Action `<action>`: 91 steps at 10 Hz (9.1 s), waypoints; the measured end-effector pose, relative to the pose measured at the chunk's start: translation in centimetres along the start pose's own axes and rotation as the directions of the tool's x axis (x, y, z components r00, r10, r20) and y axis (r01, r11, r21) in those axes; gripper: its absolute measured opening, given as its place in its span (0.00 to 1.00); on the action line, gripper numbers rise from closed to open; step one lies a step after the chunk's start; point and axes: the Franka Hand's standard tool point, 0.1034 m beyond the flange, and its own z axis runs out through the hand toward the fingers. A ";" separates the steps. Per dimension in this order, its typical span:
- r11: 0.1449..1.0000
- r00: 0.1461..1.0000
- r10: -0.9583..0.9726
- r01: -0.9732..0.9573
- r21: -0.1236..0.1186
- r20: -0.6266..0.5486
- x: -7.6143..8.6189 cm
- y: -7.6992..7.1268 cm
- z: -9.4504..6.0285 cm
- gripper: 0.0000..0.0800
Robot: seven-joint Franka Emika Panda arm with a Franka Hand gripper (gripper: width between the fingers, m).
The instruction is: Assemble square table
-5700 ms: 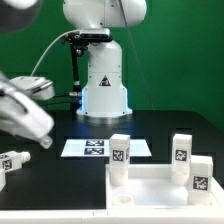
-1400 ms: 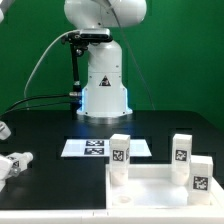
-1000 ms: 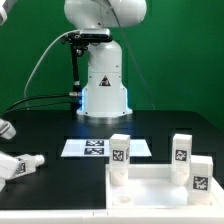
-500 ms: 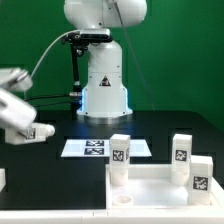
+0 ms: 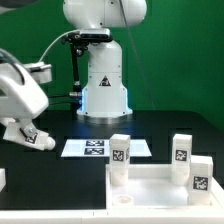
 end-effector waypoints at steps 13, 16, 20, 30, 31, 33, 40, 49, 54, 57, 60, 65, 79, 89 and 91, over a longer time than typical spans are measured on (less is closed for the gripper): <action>0.983 0.638 -0.139 0.181 -0.027 -0.758 -2.9 -15.9 2.5 0.36; 0.982 0.651 -0.157 0.185 -0.045 -0.742 -2.9 -15.8 2.7 0.36; 0.949 0.603 -0.300 0.265 -0.169 -0.740 -3.8 -16.0 4.3 0.36; 0.935 0.565 -0.343 0.283 -0.214 -0.751 -4.0 -15.6 7.3 0.36; 0.937 0.564 -0.339 0.277 -0.215 -0.753 -3.9 -15.3 7.7 0.36; 0.935 0.551 -0.342 0.278 -0.219 -0.761 -3.7 -15.3 8.0 0.36; 0.942 0.552 -0.322 0.265 -0.204 -0.769 -3.7 -15.2 8.0 0.65; 0.966 0.860 -0.245 0.176 -0.189 -0.448 -2.4 -15.7 4.2 0.81; 0.984 0.925 -0.121 0.064 -0.166 -0.360 -3.2 -14.9 6.9 0.81; 0.985 0.924 -0.098 0.038 -0.166 -0.371 -3.3 -15.1 7.0 0.53; 0.987 0.914 0.086 -0.133 -0.092 -0.396 -3.3 -15.1 7.0 0.36; 0.833 0.728 0.542 -0.531 0.157 -0.420 -3.1 -15.7 7.2 0.36; 0.899 0.762 0.438 -0.376 0.225 -0.478 -3.4 -15.3 8.2 0.81; 0.893 0.759 0.450 -0.399 0.210 -0.470 -2.3 -14.8 6.7 0.37; 0.697 0.599 0.717 -0.625 0.353 -0.355 -2.3 -14.2 6.7 0.36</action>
Offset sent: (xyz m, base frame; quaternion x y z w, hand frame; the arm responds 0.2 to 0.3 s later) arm -0.0427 0.0009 -0.0131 -0.0414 0.1214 0.1540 0.9797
